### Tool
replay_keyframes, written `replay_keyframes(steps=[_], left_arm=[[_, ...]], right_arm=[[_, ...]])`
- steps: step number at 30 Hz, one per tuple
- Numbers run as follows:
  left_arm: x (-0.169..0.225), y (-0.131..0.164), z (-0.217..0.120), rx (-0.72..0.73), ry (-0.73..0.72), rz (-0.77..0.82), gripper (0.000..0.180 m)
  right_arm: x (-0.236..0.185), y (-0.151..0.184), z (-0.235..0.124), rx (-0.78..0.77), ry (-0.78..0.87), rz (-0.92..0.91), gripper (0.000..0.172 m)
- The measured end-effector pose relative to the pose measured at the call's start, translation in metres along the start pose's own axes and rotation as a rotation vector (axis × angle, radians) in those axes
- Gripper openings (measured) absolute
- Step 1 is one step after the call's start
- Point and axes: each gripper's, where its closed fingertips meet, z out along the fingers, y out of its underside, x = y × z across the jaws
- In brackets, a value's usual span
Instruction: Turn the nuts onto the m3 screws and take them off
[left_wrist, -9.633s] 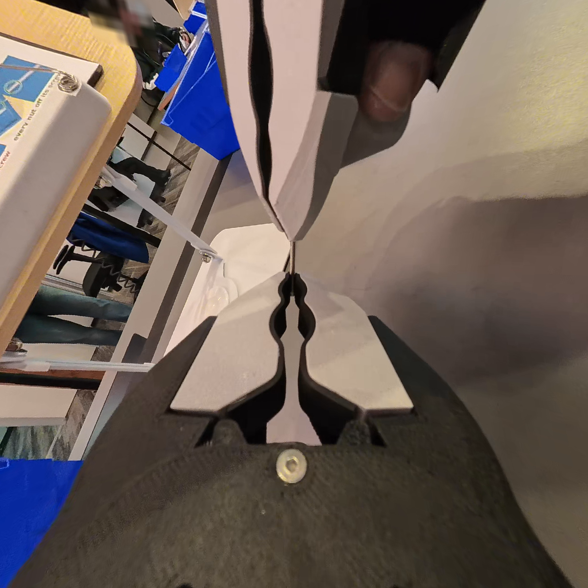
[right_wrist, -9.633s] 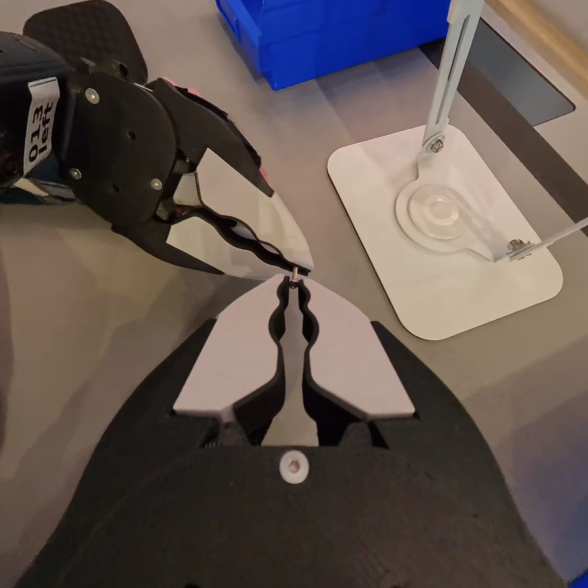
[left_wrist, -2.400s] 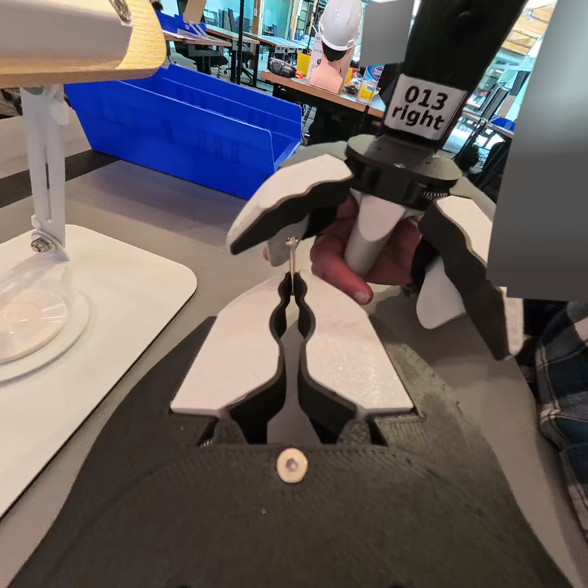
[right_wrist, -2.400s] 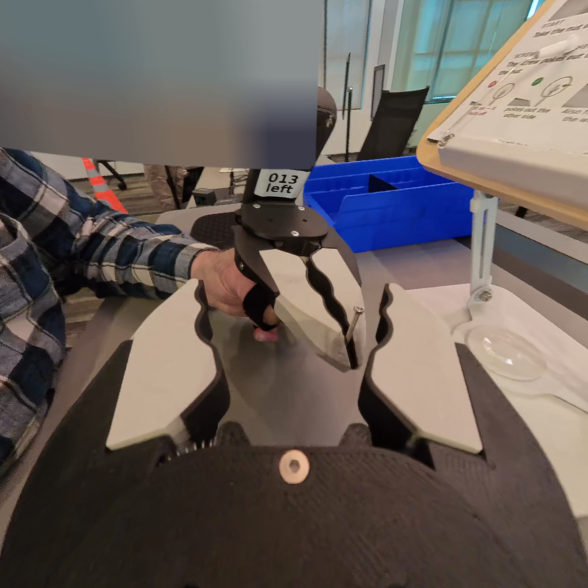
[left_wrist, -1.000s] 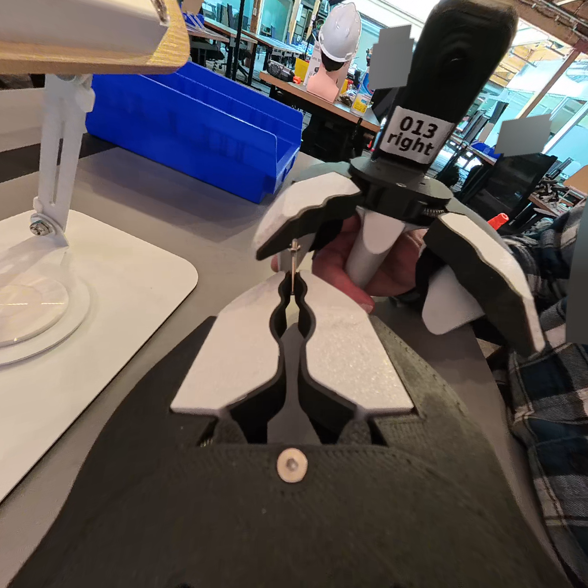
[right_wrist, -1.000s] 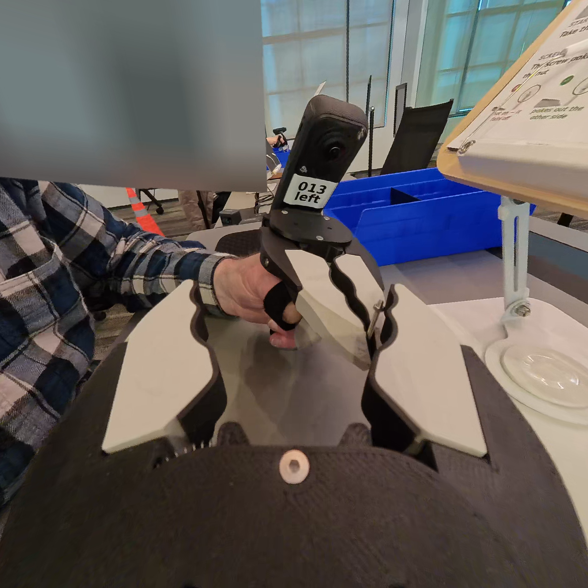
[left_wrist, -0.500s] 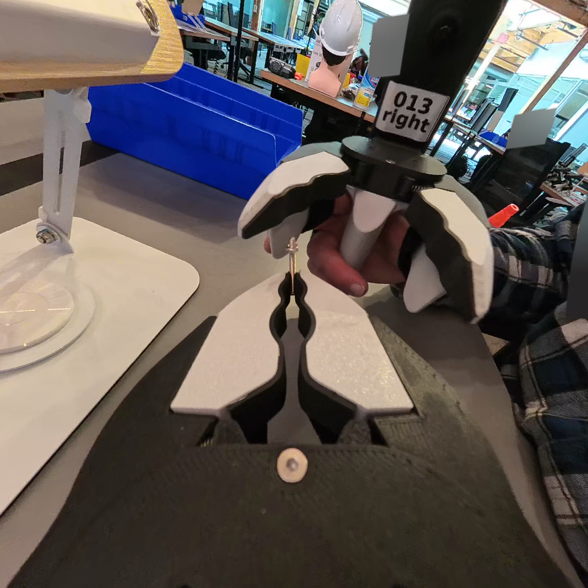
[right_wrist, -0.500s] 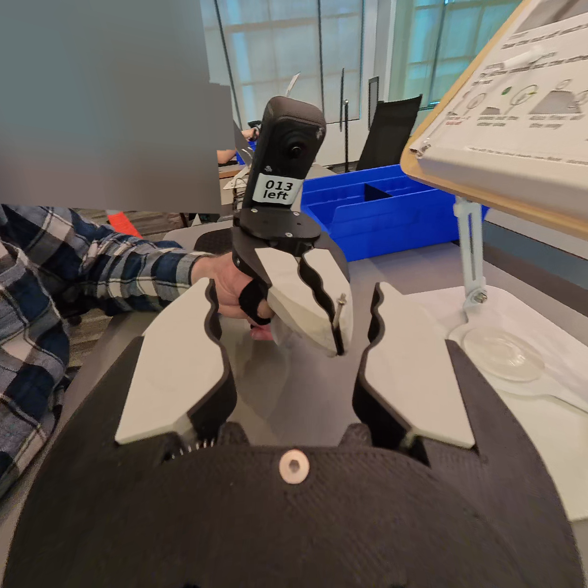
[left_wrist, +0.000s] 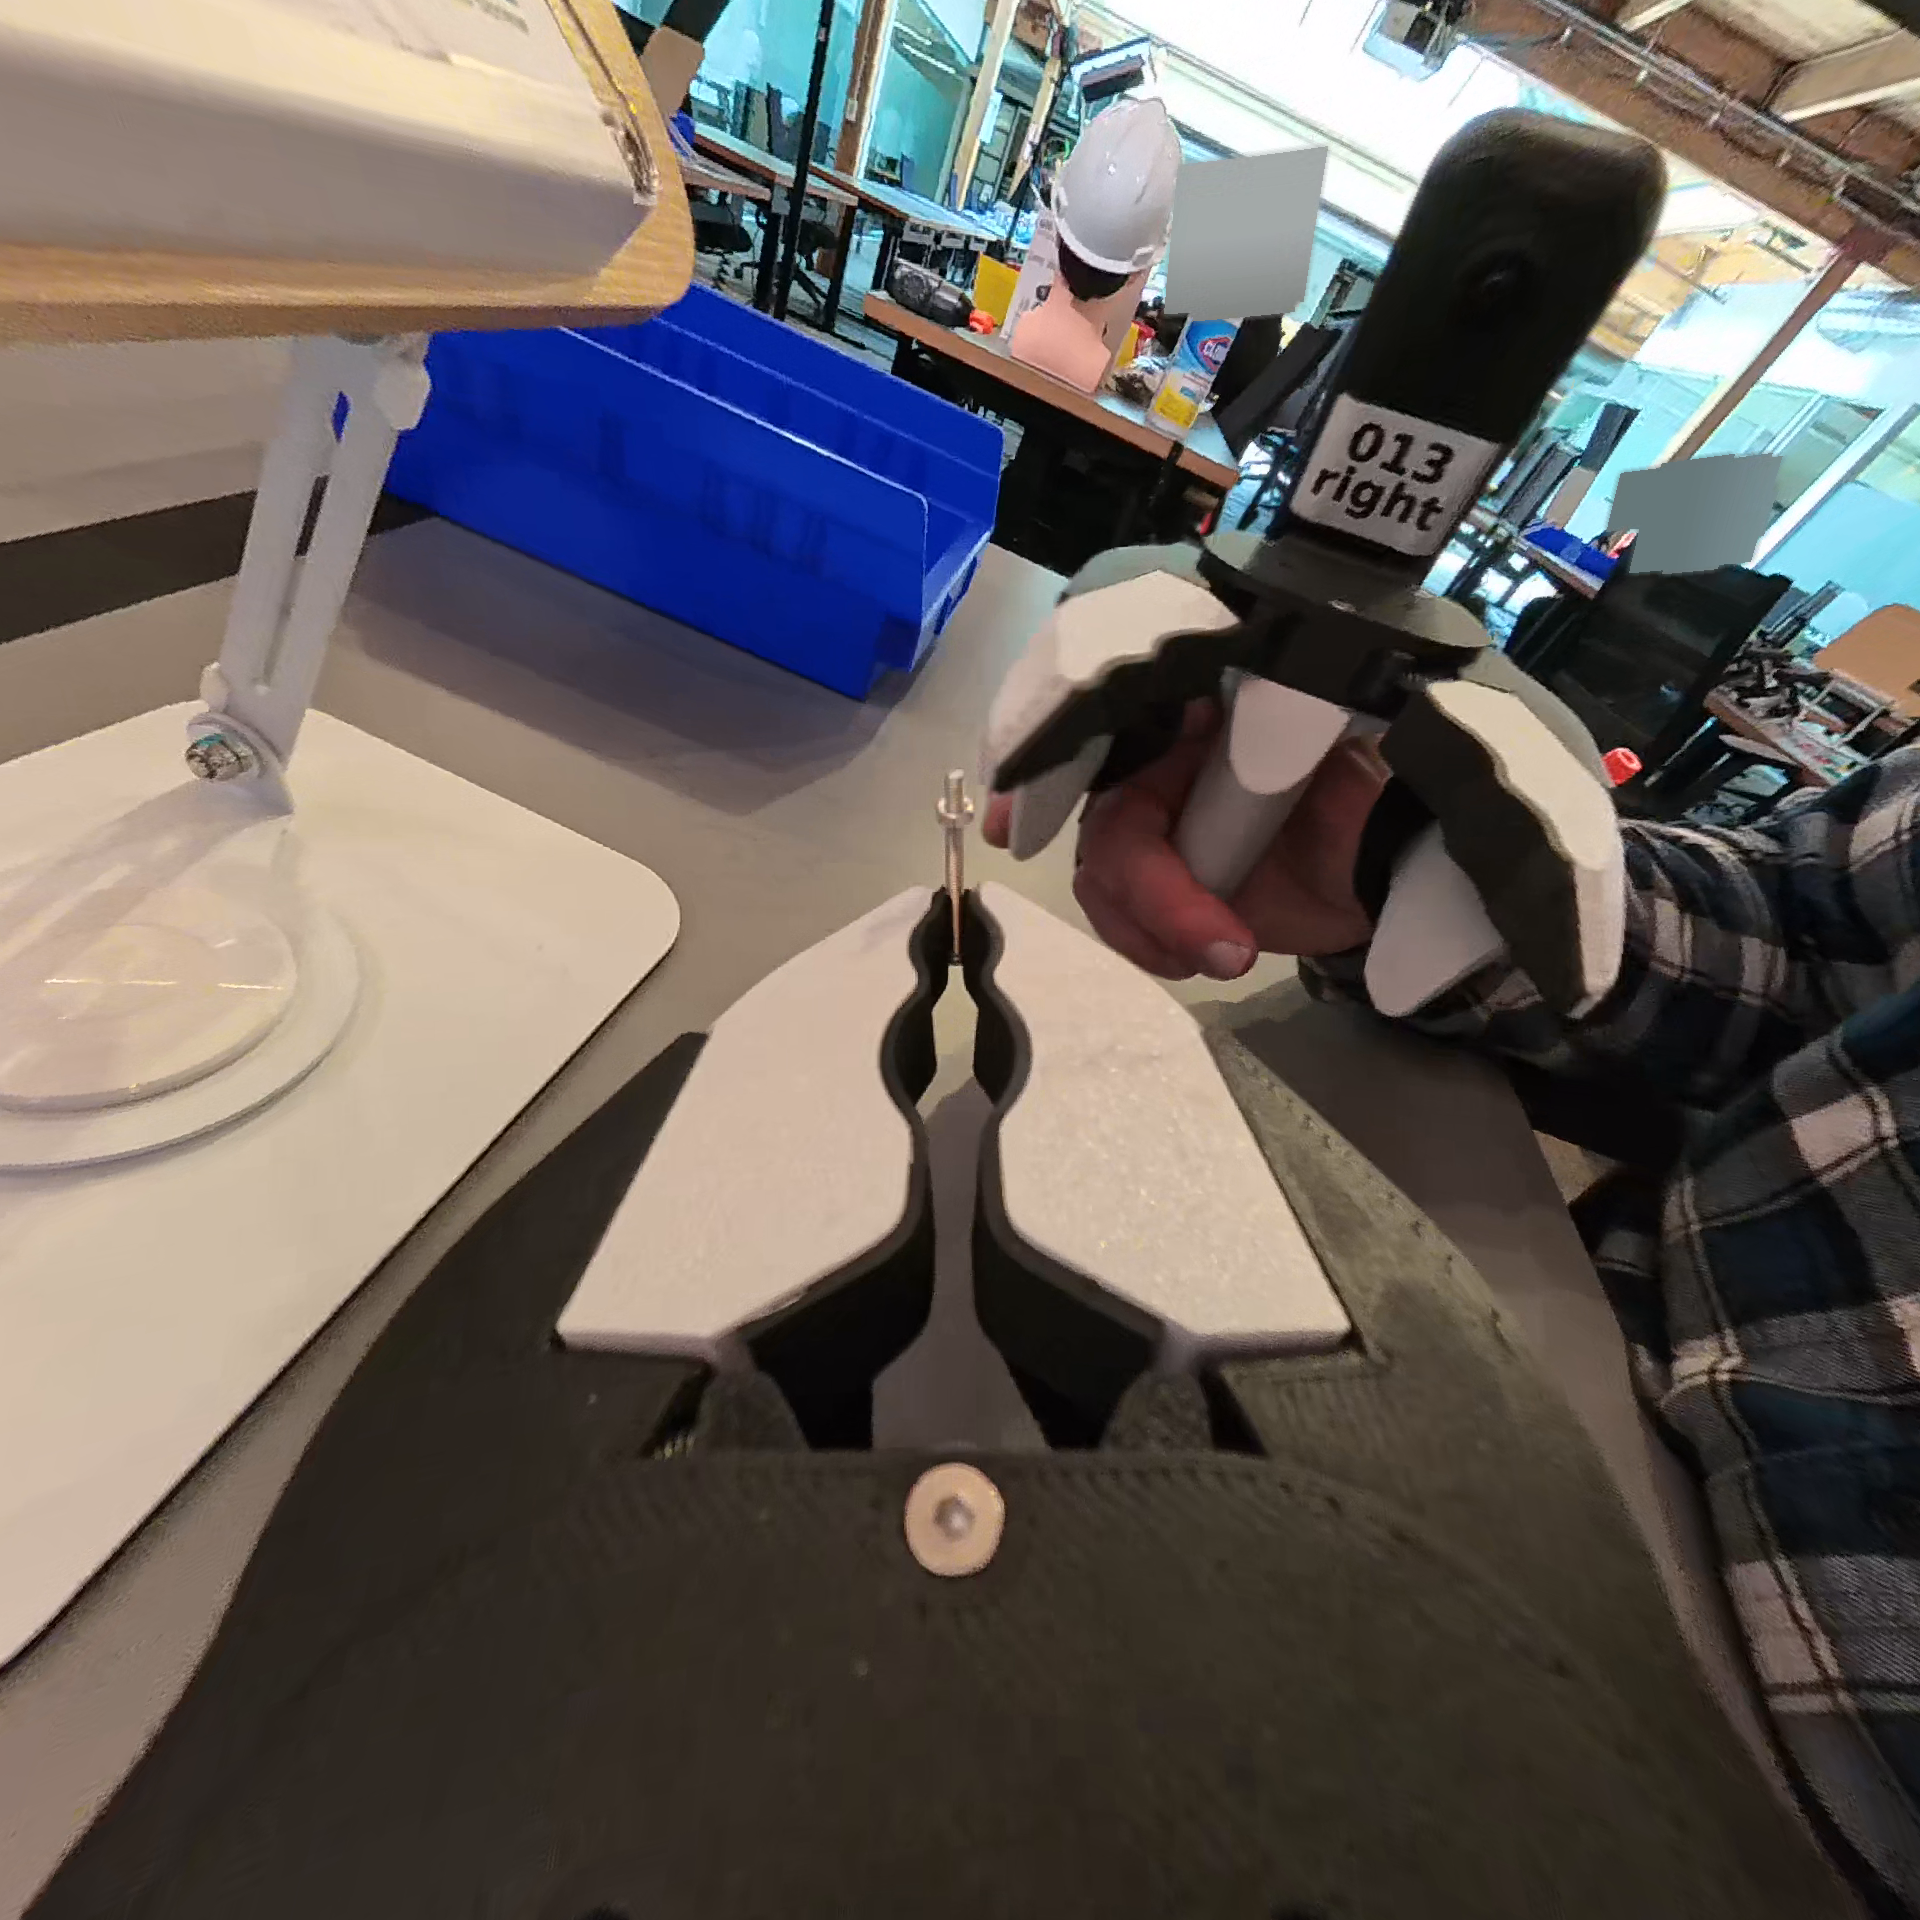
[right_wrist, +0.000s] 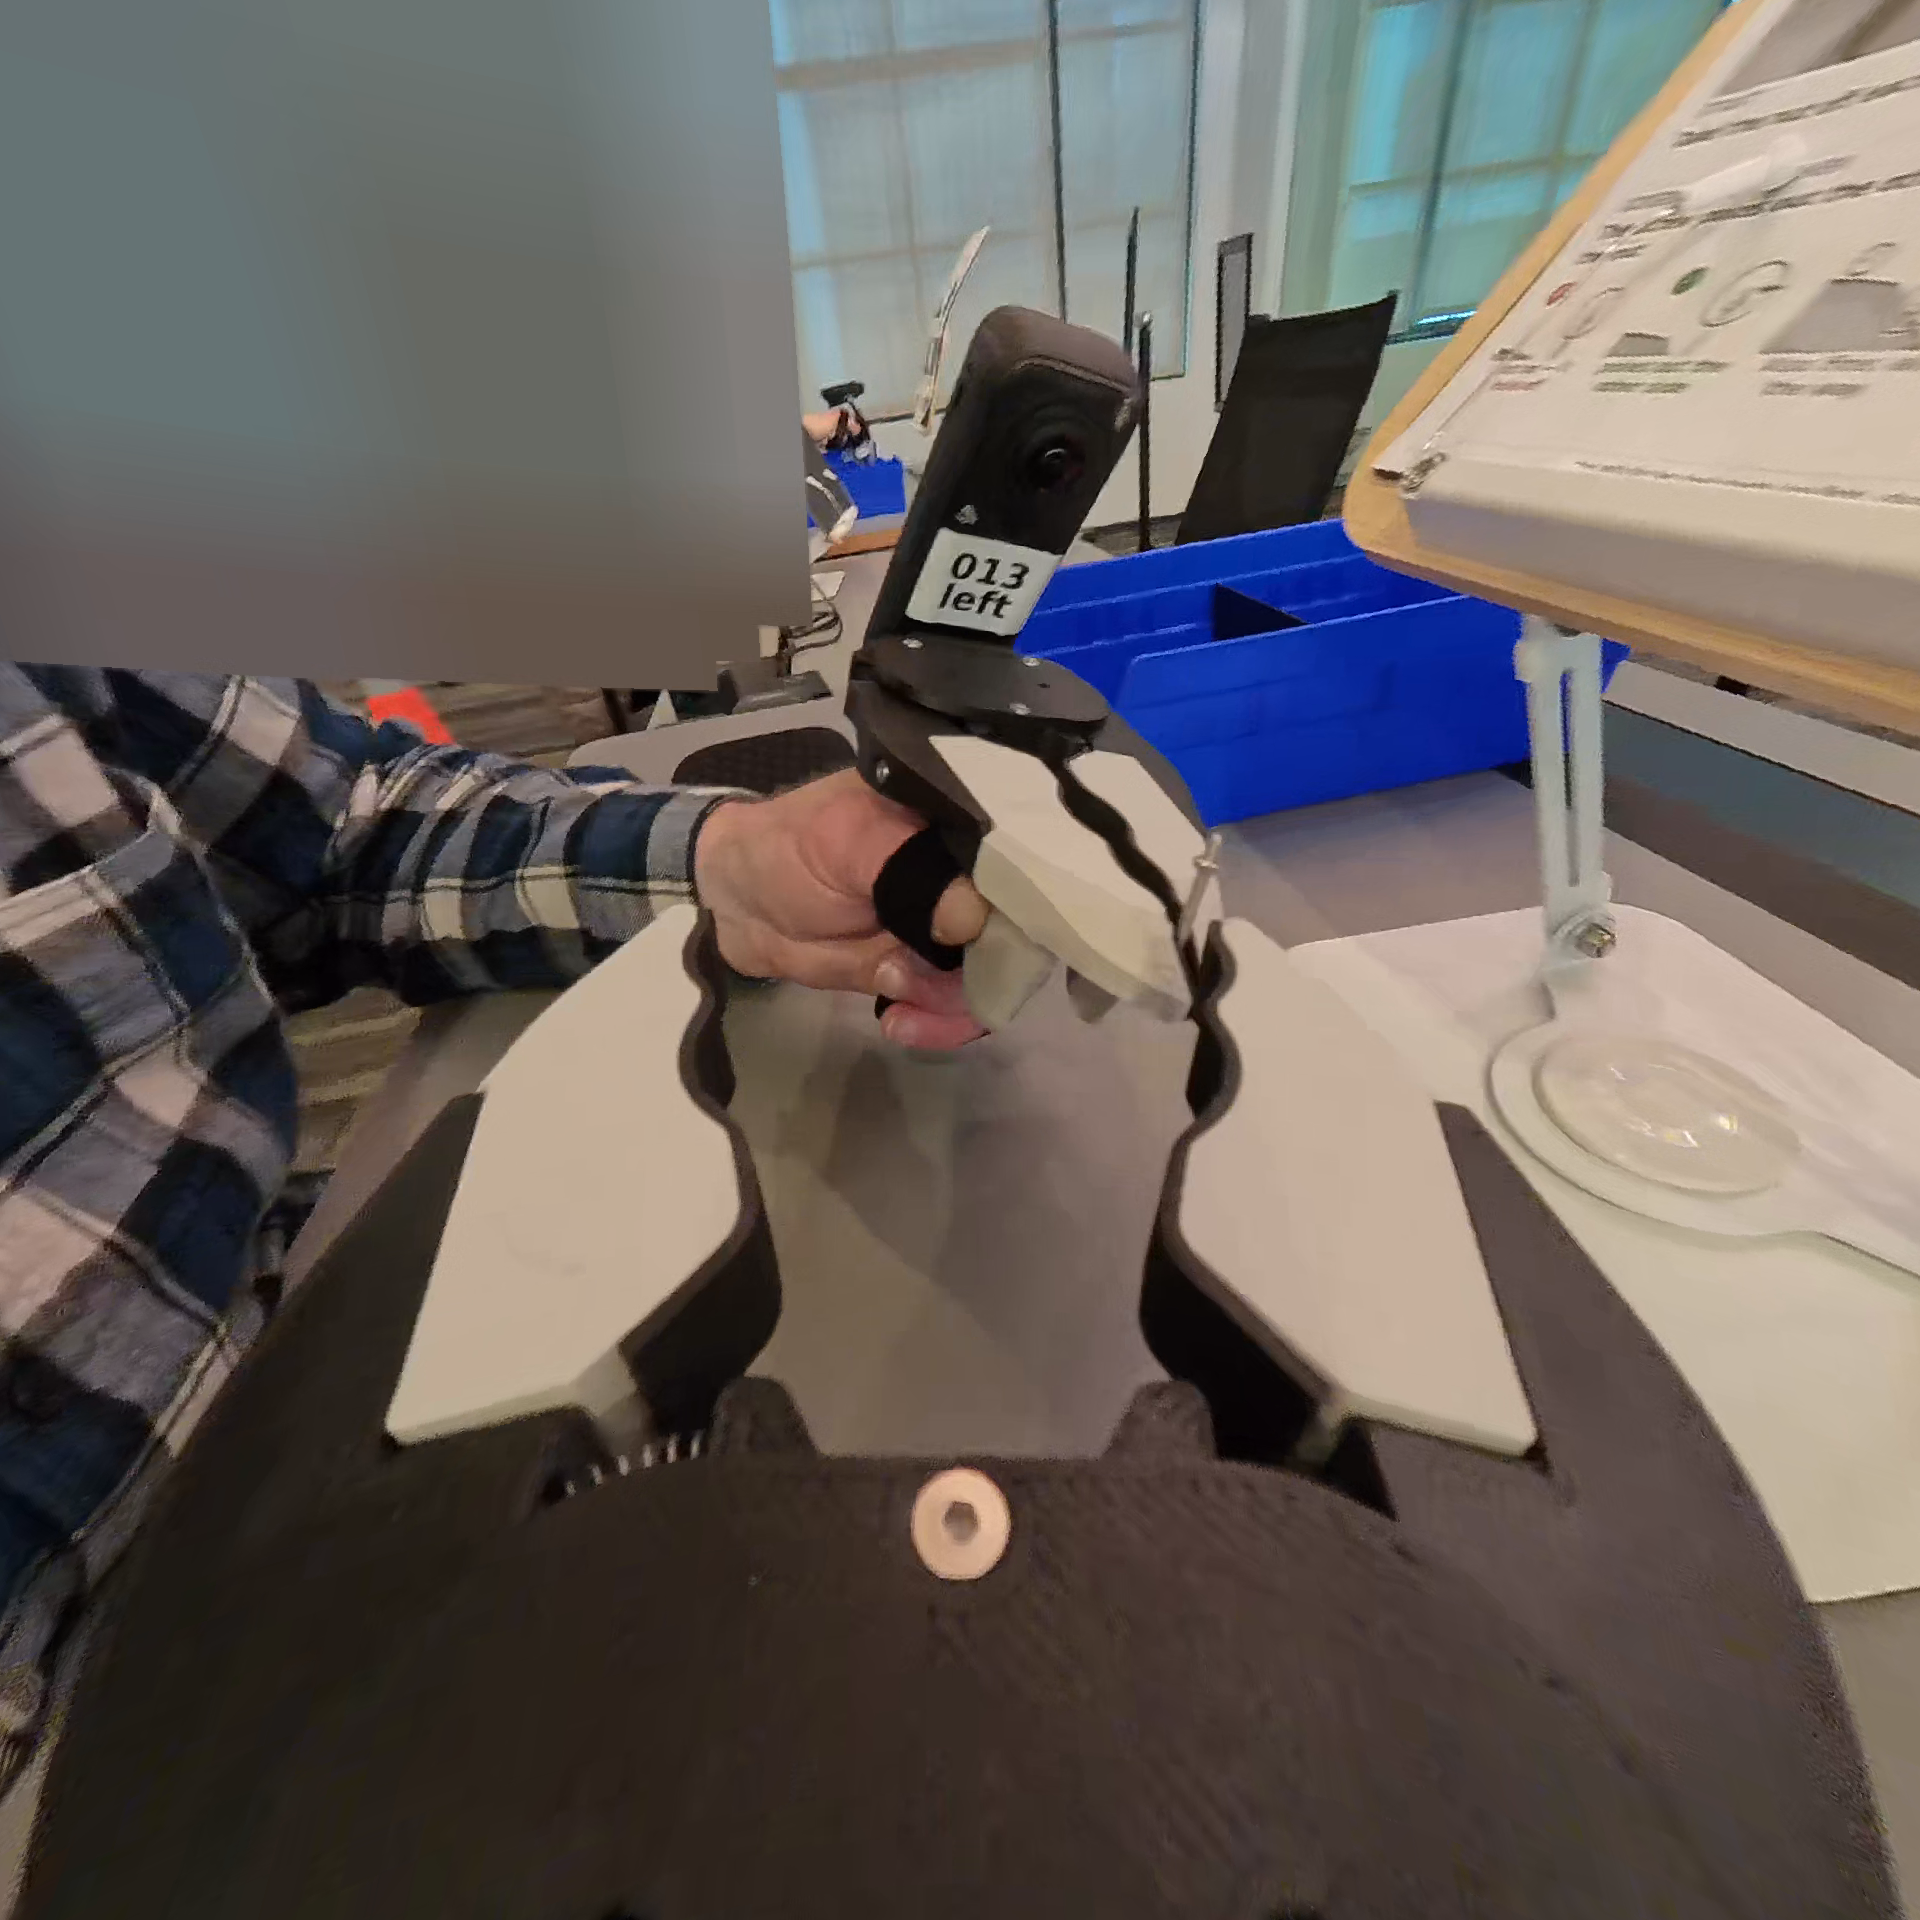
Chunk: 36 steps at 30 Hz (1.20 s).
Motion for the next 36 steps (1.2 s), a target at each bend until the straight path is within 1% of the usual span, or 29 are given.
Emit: replay_keyframes(steps=[3,4,8,11,12,13,14,15,18,19,20,22,24,26,28,32,36], left_arm=[[0.007,0.004,0.005,-0.023,0.019,0.015,0.001],[0.009,0.005,0.006,-0.027,0.024,0.018,0.001],[0.010,0.006,0.007,-0.031,0.020,0.017,0.001],[0.007,0.003,0.003,-0.012,0.016,0.004,0.002],[0.004,0.002,0.002,-0.009,0.002,-0.001,0.001],[0.002,0.002,0.001,-0.004,-0.006,-0.001,0.001],[0.002,0.001,0.001,0.001,0.000,-0.006,0.001],[0.003,0.000,0.000,0.004,0.005,-0.008,0.001],[0.006,0.002,0.002,-0.019,-0.009,0.028,0.001],[0.008,0.002,0.003,-0.024,-0.015,0.038,0.001],[0.008,0.002,0.003,-0.033,-0.026,0.054,0.001],[0.009,0.003,0.003,-0.040,-0.031,0.065,0.001],[0.009,0.004,0.002,-0.046,-0.039,0.073,0.001],[0.008,0.006,0.002,-0.057,-0.047,0.085,0.001],[0.009,0.006,0.002,-0.068,-0.048,0.100,0.001],[0.012,0.009,0.005,-0.090,-0.051,0.128,0.001],[0.013,0.008,0.006,-0.079,-0.054,0.153,0.002]], right_arm=[[0.006,0.001,0.007,-0.007,0.012,0.005,0.090],[0.007,0.001,0.011,-0.008,0.010,0.011,0.094],[-0.003,0.004,0.022,-0.025,-0.038,0.023,0.096],[-0.008,0.001,0.016,-0.019,-0.023,0.010,0.101],[-0.013,-0.001,0.011,-0.009,-0.043,0.001,0.097],[-0.017,-0.003,0.007,0.001,-0.071,0.005,0.074],[-0.015,-0.005,0.005,0.002,-0.058,0.019,0.074],[-0.009,-0.004,0.004,-0.013,-0.026,0.023,0.079],[0.013,-0.006,0.002,-0.017,0.079,0.021,0.066],[0.019,-0.007,0.002,-0.013,0.100,0.036,0.059],[0.024,-0.007,0.003,-0.012,0.116,0.049,0.048],[0.028,-0.004,0.006,-0.019,0.128,0.060,0.038],[0.029,-0.002,0.009,-0.021,0.128,0.070,0.032],[0.031,0.000,0.011,-0.018,0.134,0.092,0.030],[0.032,0.003,0.012,-0.033,0.134,0.097,0.018],[0.033,0.007,0.012,-0.055,0.149,0.086,0.005],[0.033,0.006,0.010,-0.039,0.154,0.084,0.005]])
